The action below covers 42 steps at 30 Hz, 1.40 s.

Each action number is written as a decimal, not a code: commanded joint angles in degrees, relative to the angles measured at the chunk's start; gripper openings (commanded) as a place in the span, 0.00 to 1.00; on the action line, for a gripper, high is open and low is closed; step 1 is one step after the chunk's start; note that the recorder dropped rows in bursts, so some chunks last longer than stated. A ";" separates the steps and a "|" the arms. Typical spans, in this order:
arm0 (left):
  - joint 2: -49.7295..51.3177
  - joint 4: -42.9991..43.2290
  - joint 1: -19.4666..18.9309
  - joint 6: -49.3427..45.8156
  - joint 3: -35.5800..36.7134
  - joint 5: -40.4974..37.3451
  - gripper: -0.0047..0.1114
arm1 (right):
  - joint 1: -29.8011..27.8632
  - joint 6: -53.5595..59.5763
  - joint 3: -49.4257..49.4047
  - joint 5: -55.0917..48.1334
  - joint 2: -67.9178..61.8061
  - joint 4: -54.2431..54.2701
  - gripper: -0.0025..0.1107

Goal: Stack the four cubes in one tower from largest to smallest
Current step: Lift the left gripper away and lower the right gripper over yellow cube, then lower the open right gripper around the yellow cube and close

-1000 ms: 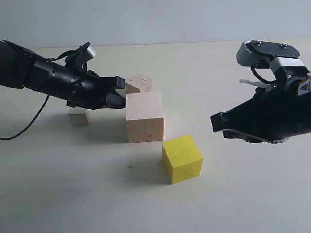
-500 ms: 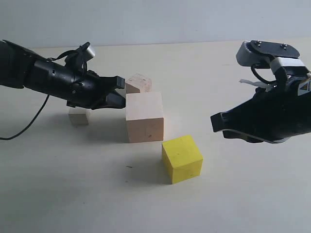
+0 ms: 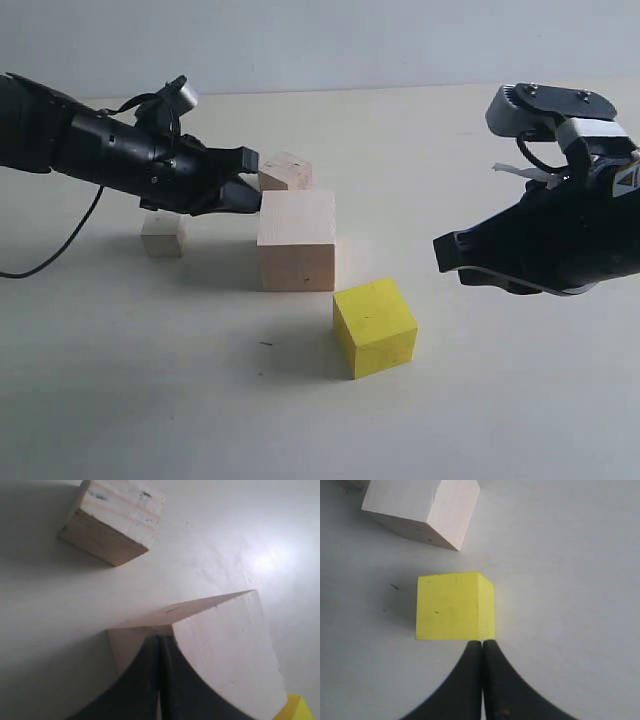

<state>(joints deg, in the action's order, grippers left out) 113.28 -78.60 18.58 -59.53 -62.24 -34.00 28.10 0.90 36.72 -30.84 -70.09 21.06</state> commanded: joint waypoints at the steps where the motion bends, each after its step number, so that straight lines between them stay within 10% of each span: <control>1: -0.69 5.29 0.17 3.34 -0.38 -0.31 0.04 | 0.25 0.59 0.39 0.09 0.03 -0.51 0.02; 15: -18.29 26.15 -2.06 15.41 -0.26 0.18 0.04 | 0.25 5.63 7.17 -1.89 -1.43 -0.52 0.04; 28: -38.07 26.88 -2.06 16.47 12.40 5.02 0.04 | 1.65 8.07 18.75 -9.75 -13.14 -3.40 0.14; 31: -42.15 27.00 -2.06 16.74 15.17 4.25 0.04 | 1.91 8.07 19.04 -10.24 -15.66 -3.09 0.24; 36: -48.02 27.03 -2.06 18.24 19.68 3.32 0.04 | 1.91 12.59 19.04 -13.55 -21.42 2.93 0.75; 42: -48.17 27.03 -2.06 19.75 19.76 2.69 0.04 | 1.91 12.59 20.75 -15.62 -21.87 5.95 0.75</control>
<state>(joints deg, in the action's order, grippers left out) 65.60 -51.32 16.62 -40.41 -42.69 -31.14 29.88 12.90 56.33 -45.52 -91.80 25.82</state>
